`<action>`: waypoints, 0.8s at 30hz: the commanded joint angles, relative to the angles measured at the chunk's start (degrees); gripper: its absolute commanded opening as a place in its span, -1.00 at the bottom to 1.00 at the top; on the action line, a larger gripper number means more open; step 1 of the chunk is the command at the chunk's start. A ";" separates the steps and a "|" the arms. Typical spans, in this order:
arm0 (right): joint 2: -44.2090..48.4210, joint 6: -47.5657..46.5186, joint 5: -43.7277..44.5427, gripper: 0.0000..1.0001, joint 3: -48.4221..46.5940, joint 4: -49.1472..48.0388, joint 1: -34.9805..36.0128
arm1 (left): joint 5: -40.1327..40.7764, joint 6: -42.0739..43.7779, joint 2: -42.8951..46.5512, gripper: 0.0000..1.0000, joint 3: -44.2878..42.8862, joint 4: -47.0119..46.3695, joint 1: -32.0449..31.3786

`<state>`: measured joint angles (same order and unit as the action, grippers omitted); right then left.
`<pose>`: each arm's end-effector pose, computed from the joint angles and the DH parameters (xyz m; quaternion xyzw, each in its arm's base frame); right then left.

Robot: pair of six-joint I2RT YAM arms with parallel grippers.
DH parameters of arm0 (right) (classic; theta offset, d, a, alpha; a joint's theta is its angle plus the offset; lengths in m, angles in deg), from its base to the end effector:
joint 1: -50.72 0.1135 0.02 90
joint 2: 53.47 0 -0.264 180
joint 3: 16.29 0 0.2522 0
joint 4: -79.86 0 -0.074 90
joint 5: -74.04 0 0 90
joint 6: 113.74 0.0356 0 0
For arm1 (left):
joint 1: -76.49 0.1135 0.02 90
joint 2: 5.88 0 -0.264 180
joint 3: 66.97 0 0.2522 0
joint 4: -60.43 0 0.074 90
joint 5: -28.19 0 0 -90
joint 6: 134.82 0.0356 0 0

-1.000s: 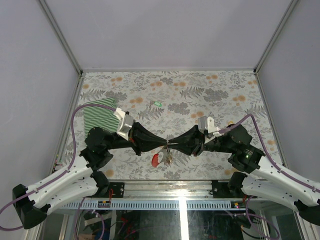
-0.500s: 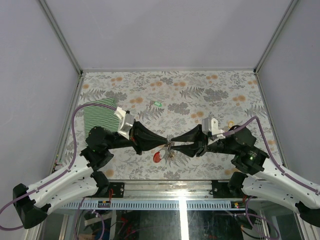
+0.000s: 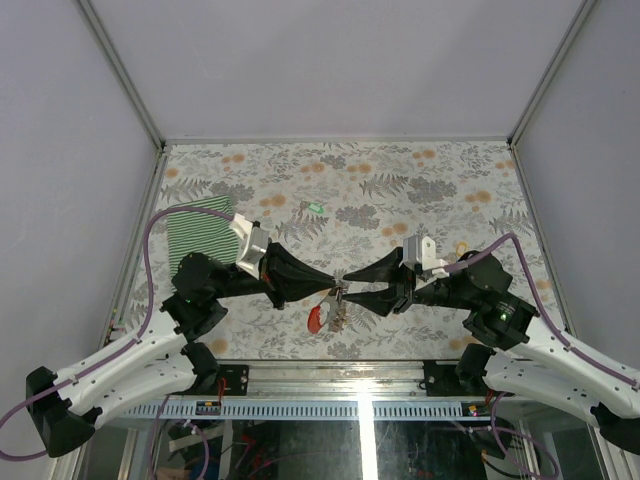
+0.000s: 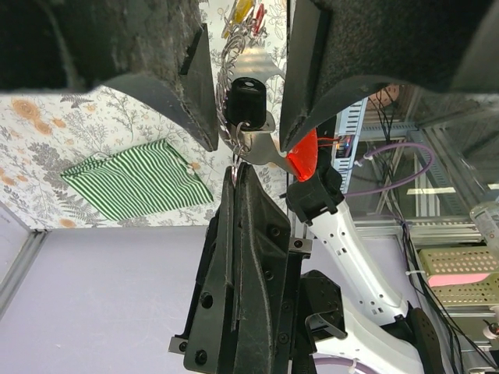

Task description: Put the keys on the keyring

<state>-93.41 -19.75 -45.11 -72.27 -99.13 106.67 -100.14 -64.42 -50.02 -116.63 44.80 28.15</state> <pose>0.0760 0.1435 0.3799 -0.4375 0.4420 0.5163 0.5888 0.1009 -0.1466 0.3584 0.3949 0.4501 -0.5893 0.5425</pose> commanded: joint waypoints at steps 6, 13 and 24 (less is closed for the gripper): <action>2.81 -1.26 2.76 -0.09 -1.09 -1.11 0.38 | 1.00 0.70 0.30 -1.00 -2.50 -2.47 -0.18; 1.51 -0.63 0.83 -0.14 -1.03 -1.29 0.31 | 0.51 0.44 -0.05 -1.00 -2.51 -3.02 -0.20; -0.91 0.20 -0.82 -0.26 -1.36 -3.50 0.30 | 0.09 0.34 -0.22 -1.00 -2.53 -3.18 -0.18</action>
<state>-94.00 -20.05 -44.36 -72.27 -98.72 106.69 -100.18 -64.42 -50.63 -116.65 44.89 28.15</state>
